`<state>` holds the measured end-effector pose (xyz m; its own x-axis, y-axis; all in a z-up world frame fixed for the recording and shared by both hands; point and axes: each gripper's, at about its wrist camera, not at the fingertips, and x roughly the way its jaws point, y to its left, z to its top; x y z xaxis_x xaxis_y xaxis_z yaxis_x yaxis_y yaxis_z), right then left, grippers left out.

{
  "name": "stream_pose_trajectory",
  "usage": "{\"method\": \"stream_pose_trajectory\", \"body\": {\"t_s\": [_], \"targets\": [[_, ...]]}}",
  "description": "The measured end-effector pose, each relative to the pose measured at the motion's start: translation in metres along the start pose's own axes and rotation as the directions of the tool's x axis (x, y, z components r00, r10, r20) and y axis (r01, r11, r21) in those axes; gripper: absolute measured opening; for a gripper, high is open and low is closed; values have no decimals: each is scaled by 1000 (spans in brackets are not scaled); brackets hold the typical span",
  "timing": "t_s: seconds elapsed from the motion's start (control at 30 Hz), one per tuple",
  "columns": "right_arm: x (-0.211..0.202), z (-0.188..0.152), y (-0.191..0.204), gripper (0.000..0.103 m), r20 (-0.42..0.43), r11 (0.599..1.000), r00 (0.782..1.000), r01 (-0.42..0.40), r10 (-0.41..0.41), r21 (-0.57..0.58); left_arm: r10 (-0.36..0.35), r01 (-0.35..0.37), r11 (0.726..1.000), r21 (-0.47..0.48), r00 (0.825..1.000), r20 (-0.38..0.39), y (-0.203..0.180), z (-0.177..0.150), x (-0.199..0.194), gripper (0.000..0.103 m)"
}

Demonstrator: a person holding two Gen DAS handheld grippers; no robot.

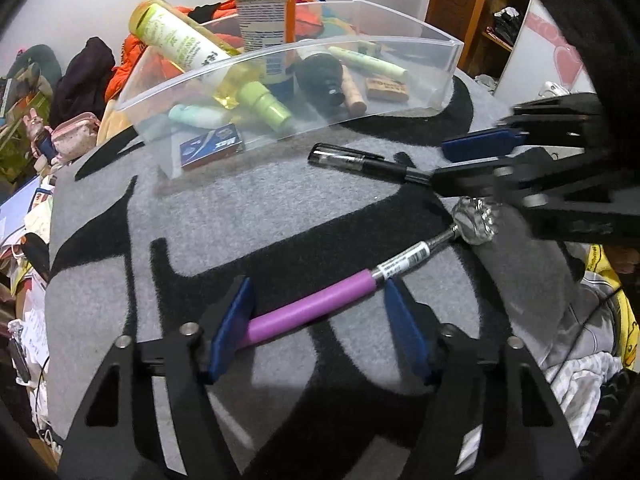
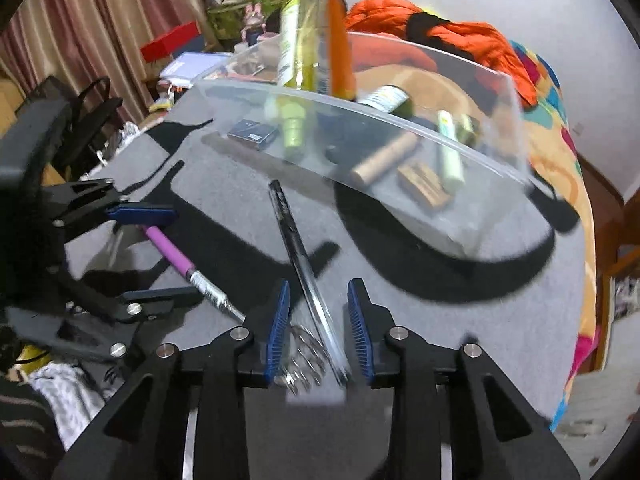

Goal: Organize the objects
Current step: 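Grasp the black pen with the right tool while the left tool approaches the purple marker, then lift the black pen with the right tool while the left tool grasps the purple back scratcher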

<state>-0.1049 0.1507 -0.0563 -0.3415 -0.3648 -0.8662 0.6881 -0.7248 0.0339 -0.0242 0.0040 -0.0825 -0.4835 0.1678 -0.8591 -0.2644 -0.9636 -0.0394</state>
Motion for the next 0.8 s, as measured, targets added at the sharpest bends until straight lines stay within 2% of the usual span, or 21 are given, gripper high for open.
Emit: {"method": "stream_pose_trajectory", "body": {"t_s": [0.13, 0.27, 0.6, 0.8], "targets": [[25, 10, 12, 27, -12, 997, 997, 70, -71, -43, 15, -15, 999, 38, 1000, -6, -4, -4, -6, 60], [21, 9, 7, 10, -7, 995, 996, 94, -94, -41, 10, -8, 997, 81, 1000, -21, -9, -2, -7, 60], [-11, -20, -29, 9, -16, 991, 991, 131, -130, 41, -75, 89, 975, 202, 994, -73, -34, 26, 14, 60], [-26, -39, -43, 9, -9, 986, 995, 99, -99, 132, -122, 139, 964, 225, 989, -86, -41, 43, 24, 59]]}}
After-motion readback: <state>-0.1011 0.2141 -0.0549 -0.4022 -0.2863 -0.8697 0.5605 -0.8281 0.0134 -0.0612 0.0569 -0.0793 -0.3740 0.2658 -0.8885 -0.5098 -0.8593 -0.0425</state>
